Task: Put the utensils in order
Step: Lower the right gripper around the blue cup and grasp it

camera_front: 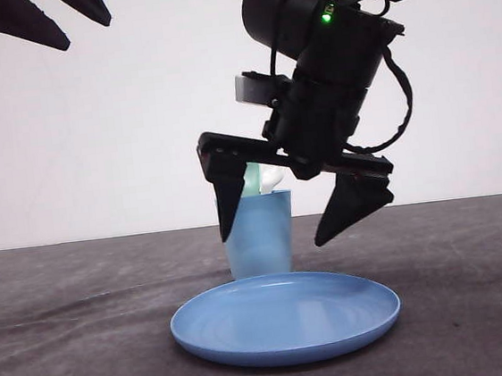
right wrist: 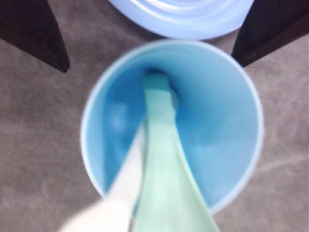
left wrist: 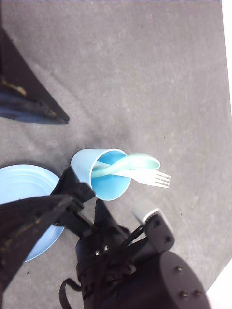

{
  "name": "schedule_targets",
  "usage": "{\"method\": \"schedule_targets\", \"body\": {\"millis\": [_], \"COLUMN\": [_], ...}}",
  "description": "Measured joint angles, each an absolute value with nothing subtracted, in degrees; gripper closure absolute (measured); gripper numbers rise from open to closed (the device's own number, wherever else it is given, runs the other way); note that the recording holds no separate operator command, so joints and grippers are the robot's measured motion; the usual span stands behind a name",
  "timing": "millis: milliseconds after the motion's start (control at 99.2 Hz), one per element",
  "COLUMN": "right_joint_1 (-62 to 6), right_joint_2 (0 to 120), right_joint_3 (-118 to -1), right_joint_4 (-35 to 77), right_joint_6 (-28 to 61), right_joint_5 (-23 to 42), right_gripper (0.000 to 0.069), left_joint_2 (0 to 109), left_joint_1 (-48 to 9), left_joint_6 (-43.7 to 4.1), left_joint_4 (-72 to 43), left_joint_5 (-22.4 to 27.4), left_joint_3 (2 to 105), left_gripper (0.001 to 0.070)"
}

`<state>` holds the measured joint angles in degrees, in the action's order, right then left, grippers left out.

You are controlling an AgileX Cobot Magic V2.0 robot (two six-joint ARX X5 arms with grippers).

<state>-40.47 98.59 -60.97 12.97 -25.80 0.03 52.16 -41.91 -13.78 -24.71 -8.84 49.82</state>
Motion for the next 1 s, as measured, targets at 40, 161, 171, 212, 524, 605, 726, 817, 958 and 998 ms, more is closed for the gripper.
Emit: {"method": "schedule_targets", "body": {"millis": [40,161,171,212,524,605,726,817,958,998], "right_joint_1": [-40.49,-40.47,-40.47,-40.47,-40.34,-40.05,-39.77,-39.72,-39.72,-39.72], "right_joint_2": [98.61,99.77,99.92,100.60,105.82,106.98,107.77,107.77,107.79,107.77], "right_joint_3": [-61.08,-62.74,-62.94,-63.70,-68.71,-69.73,-70.46,-70.85,-70.96,-70.98], "right_joint_4": [13.02,13.26,13.28,13.43,15.40,15.66,15.88,15.49,15.77,15.90], "right_joint_6": [-25.76,-25.45,-25.41,-25.34,-23.81,-23.77,-23.53,-23.33,-22.74,-22.57], "right_joint_5": [-0.05,-1.19,-1.32,-1.41,-1.52,-1.50,-1.45,-1.21,-0.49,-0.03], "right_gripper": [0.0011,0.0011,0.0011,0.0011,0.0011,0.0012,0.0012,0.0051,0.0196,0.0233], "left_joint_2": [52.16,52.16,52.16,52.16,52.16,52.16,52.16,52.16,52.16,52.16], "left_joint_1": [-41.91,-41.91,-41.91,-41.91,-41.91,-41.91,-41.91,-41.91,-41.91,-41.91], "left_joint_6": [-13.78,-13.76,-13.76,-13.78,-13.76,-13.76,-13.76,-13.76,-13.76,-13.76], "left_joint_4": [-24.71,-24.67,-24.67,-24.67,-24.67,-24.69,-24.67,-24.67,-24.69,-24.69], "left_joint_5": [-8.84,-8.84,-8.84,-8.84,-8.84,-8.84,-8.84,-8.84,-8.84,-8.84], "left_joint_3": [49.82,49.82,49.82,49.82,49.82,49.82,49.82,49.82,49.82,49.82], "left_gripper": [0.0435,0.0435,0.0435,0.0435,0.0435,0.0435,0.0435,0.0435,0.0435,0.0435]}}
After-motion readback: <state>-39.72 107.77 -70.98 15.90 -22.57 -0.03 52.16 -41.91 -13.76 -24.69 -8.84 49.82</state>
